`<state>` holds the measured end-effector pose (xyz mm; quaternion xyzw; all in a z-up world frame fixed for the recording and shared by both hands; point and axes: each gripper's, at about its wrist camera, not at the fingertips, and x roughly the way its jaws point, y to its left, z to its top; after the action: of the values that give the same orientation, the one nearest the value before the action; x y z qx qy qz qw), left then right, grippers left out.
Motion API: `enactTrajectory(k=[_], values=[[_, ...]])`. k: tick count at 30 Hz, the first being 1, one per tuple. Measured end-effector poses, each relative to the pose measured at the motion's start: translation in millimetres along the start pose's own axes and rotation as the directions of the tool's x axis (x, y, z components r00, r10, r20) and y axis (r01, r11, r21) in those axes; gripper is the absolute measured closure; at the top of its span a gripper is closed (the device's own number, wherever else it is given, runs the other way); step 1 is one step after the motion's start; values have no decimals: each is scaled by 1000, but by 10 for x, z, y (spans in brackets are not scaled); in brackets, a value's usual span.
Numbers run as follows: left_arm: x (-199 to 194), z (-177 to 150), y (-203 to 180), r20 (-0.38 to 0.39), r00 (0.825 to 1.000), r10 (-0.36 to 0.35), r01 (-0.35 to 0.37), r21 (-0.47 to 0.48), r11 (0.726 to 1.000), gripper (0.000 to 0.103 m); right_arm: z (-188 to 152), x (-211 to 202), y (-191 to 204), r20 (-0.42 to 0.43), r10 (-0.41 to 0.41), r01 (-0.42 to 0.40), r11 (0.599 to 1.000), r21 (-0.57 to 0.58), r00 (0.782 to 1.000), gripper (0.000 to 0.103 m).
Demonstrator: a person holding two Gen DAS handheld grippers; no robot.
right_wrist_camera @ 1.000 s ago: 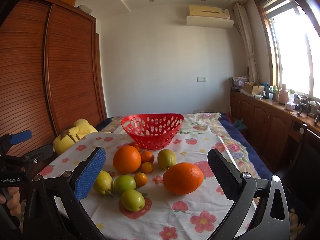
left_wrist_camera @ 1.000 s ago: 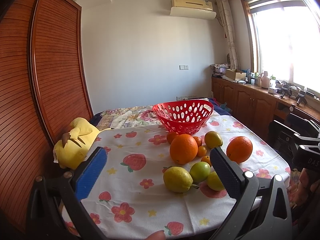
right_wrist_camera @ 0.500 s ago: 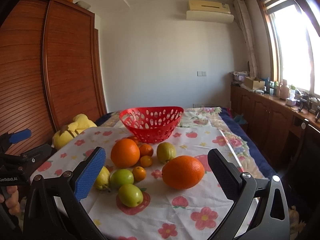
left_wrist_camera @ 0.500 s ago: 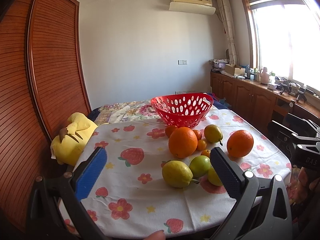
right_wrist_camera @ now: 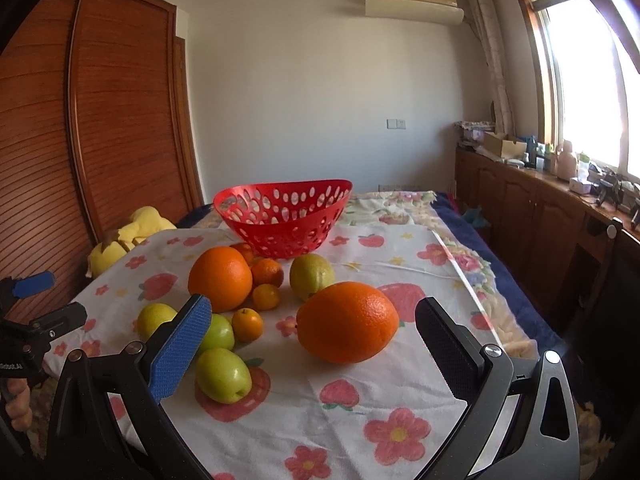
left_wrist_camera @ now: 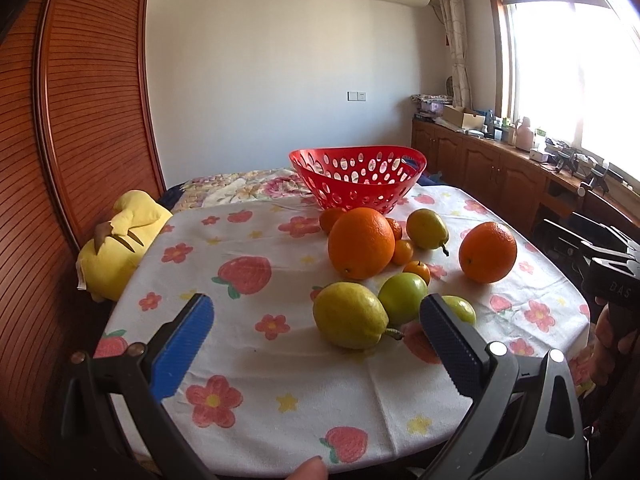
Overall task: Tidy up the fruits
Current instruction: 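Grasp the large orange with the right tool while the left tool grasps the lemon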
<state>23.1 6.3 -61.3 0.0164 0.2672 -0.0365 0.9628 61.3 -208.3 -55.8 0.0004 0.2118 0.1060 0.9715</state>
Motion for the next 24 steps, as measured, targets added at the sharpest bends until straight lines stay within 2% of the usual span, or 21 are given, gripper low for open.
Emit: enactTrajectory(k=[11,24], values=[[347,-48,42,-73,996,-59,58,-13,998,1,-50,409,-127,-75,-4,1,999,-43,997,2],[621,-87,72,-134,986,-96,92,-30,995,2,-114,1026,-221,-218,10,-32,995,-96,976,3]])
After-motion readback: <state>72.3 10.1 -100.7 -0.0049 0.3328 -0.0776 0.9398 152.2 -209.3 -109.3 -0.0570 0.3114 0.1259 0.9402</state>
